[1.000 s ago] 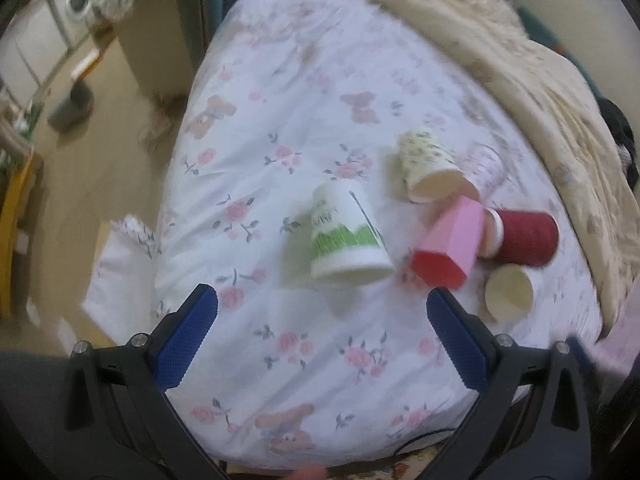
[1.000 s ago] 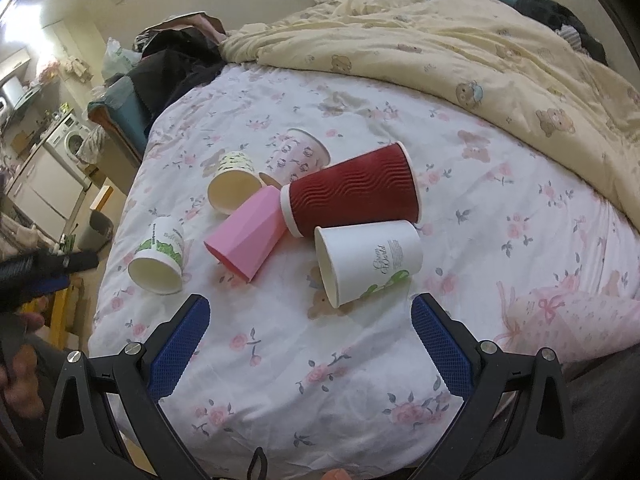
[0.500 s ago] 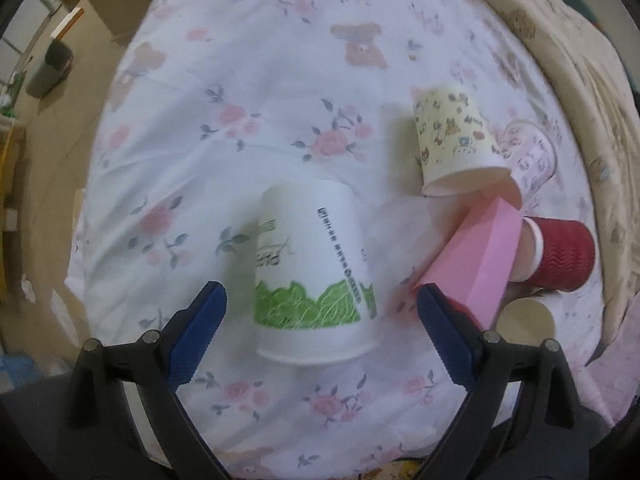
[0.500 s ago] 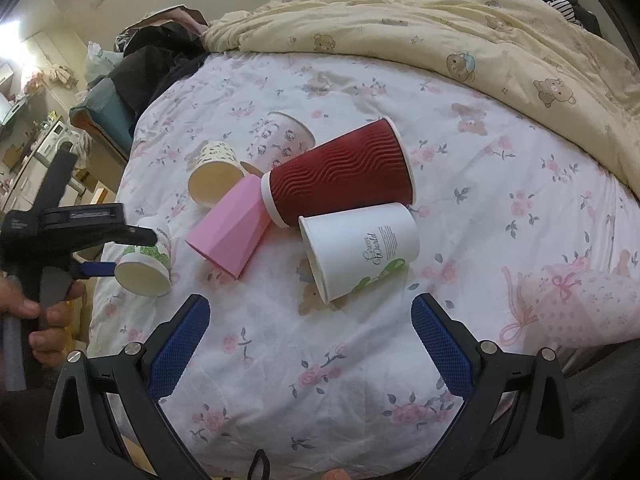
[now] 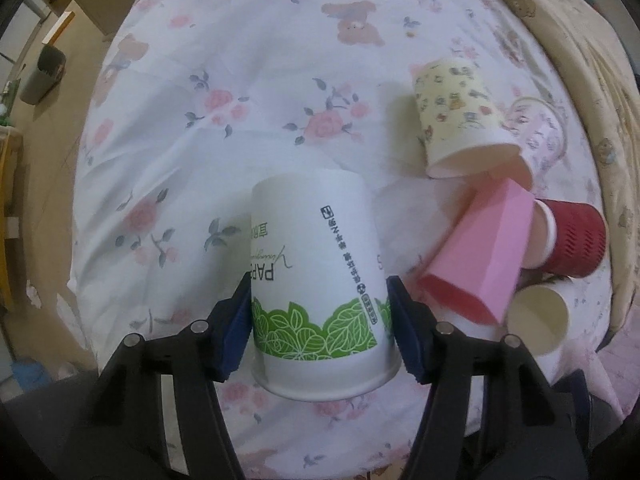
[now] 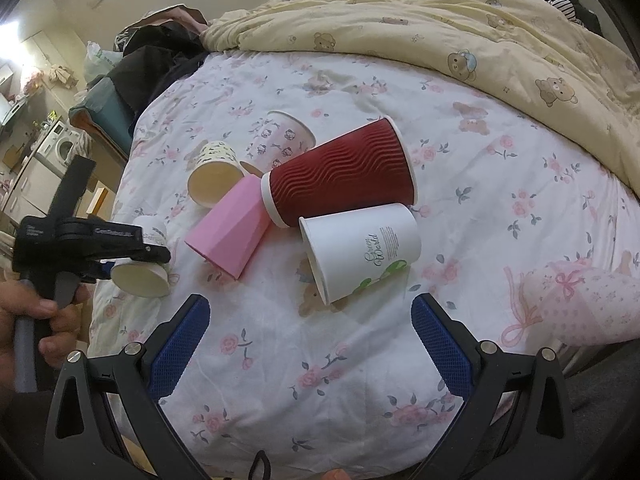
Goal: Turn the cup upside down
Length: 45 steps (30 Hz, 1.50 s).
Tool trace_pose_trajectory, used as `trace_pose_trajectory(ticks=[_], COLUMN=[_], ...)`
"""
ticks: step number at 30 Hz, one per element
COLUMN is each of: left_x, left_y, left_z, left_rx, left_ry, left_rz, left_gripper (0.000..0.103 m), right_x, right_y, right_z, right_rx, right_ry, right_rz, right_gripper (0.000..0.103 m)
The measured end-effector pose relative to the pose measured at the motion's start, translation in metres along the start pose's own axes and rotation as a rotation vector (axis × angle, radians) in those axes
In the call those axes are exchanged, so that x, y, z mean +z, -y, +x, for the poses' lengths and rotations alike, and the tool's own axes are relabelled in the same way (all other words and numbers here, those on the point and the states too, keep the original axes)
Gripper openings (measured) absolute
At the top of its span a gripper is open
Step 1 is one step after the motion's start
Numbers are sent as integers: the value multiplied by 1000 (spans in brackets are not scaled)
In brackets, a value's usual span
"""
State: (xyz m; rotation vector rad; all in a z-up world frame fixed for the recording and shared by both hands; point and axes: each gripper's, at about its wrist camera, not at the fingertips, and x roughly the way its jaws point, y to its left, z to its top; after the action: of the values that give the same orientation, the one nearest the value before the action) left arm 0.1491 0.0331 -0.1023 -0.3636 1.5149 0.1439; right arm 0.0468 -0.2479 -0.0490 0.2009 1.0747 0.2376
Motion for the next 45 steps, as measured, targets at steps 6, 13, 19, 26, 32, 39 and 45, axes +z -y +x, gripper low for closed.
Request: trace_pose_trajectory(ticks=[6,13,19,26,32,39,45], left_x=[-34,-94,-119,-127,-125,-130,-133], left_y=[-4,-4,20,33,37,50,45], left_z=[-22,-24,-13,12,9,0,-44], left_rx=[-6,-54,-73,-53,-64,-24,-71], left_ry=[30,26,2,-21,-14,25,110], left_rz=[-4,-22,-1,9,24,120,140], left_gripper=[59,59,59,61,78,90,90], right_x=[0,0,-1,-2,-2,-2,-2], right_y=[0,4,4,7,10,8,9], right_z=[-4,-7,-9,-14,-15,-15,-15], right_rx=[-3,4,7,8,15,11,14], right_ry=[13,17,25,36,39,41,39], right_rz=[-1,20,21,30,40,29,38], right_gripper=[103,103,103,103,103,103,103])
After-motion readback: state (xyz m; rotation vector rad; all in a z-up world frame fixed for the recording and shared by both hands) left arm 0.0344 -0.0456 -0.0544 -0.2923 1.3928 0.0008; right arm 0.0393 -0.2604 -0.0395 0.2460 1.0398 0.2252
